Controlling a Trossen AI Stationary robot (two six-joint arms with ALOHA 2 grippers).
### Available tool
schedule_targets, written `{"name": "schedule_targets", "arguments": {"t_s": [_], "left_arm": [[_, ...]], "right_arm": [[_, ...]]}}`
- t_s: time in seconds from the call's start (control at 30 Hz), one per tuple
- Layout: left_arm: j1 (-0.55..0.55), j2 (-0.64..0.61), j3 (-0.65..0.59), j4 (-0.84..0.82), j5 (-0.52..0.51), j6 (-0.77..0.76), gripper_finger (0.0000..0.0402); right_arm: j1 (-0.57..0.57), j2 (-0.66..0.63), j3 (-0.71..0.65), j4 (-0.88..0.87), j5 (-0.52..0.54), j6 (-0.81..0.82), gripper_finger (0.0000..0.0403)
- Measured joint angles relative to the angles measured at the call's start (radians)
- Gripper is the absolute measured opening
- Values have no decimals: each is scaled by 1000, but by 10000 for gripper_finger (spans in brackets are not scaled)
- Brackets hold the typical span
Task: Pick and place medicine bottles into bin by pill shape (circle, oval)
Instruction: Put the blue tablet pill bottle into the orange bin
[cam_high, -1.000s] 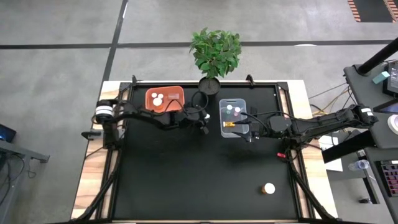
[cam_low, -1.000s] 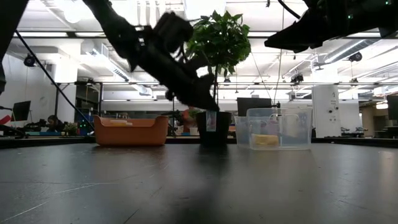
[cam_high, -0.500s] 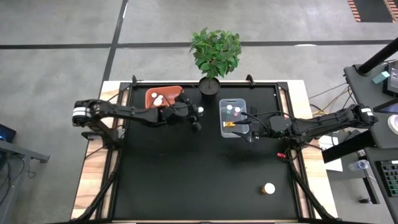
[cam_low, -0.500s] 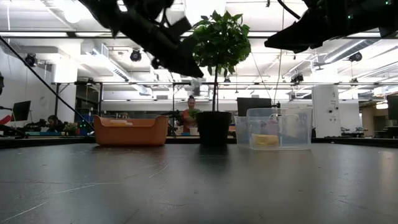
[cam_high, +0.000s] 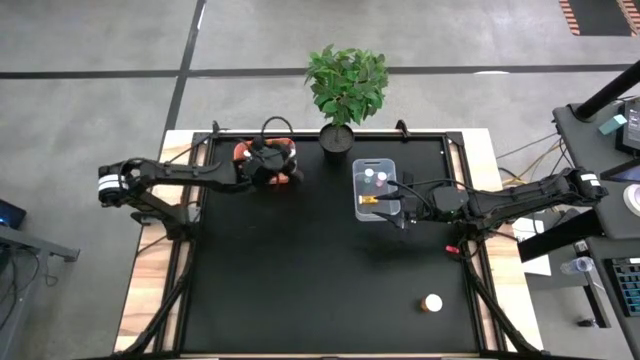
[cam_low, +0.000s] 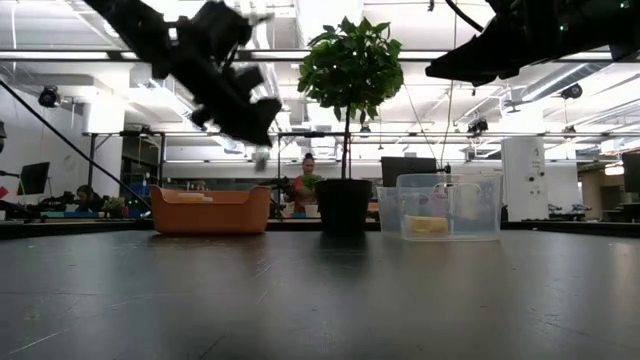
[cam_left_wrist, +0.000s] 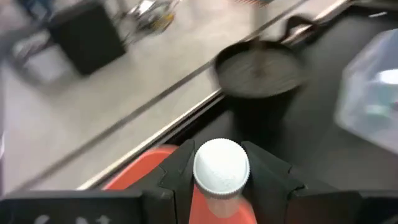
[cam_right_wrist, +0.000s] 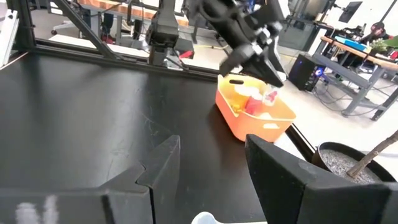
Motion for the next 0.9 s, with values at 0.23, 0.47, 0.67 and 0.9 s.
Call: {"name": "schedule_targets", "arguments": {"t_s": [0.23,0.47,0.67,0.9], "left_arm": [[124,8,-86,16,-14,-85,107],[172,6,-135,19,-20,-173,107],[172,9,-191,31,-19,-200,107],[172,9,-209,56,-18,-201,107]], "right_arm": [[0,0,-1,0,0,0,176],[0,0,-2,1,0,0,176],[0,0,-2,1,0,0,176],[0,0,-2,1,0,0,176]]}}
